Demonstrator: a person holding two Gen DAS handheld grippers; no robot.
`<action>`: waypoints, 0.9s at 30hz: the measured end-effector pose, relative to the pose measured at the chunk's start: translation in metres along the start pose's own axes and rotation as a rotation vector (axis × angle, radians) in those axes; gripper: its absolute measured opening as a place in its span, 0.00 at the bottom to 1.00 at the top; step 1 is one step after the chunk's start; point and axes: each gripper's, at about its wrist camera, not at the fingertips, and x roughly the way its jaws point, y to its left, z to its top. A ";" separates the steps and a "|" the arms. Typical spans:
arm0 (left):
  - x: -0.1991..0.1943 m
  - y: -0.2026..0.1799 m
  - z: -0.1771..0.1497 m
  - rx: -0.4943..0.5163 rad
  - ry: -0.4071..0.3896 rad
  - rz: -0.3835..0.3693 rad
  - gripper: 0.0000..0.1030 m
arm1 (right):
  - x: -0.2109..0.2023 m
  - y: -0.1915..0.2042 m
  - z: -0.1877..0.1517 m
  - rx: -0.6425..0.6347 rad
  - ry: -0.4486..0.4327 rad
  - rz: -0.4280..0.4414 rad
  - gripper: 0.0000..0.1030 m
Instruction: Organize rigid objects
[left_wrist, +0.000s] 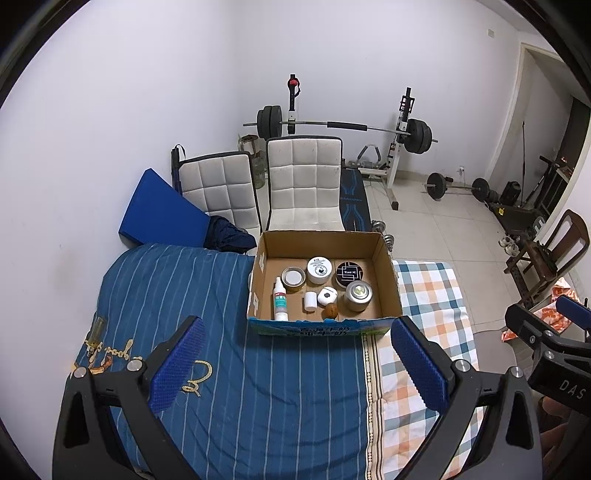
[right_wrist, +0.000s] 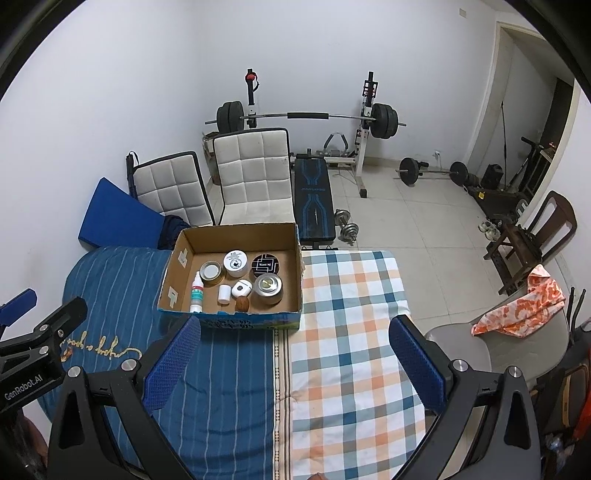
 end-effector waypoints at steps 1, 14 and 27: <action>0.001 0.000 0.000 -0.001 0.001 0.001 1.00 | 0.000 0.000 0.000 0.001 0.001 0.000 1.00; 0.002 0.002 -0.004 -0.005 0.002 0.002 1.00 | 0.001 0.000 -0.001 0.006 0.001 -0.001 1.00; -0.001 0.004 -0.008 -0.038 -0.010 0.017 1.00 | 0.002 0.000 -0.001 0.005 0.001 0.001 1.00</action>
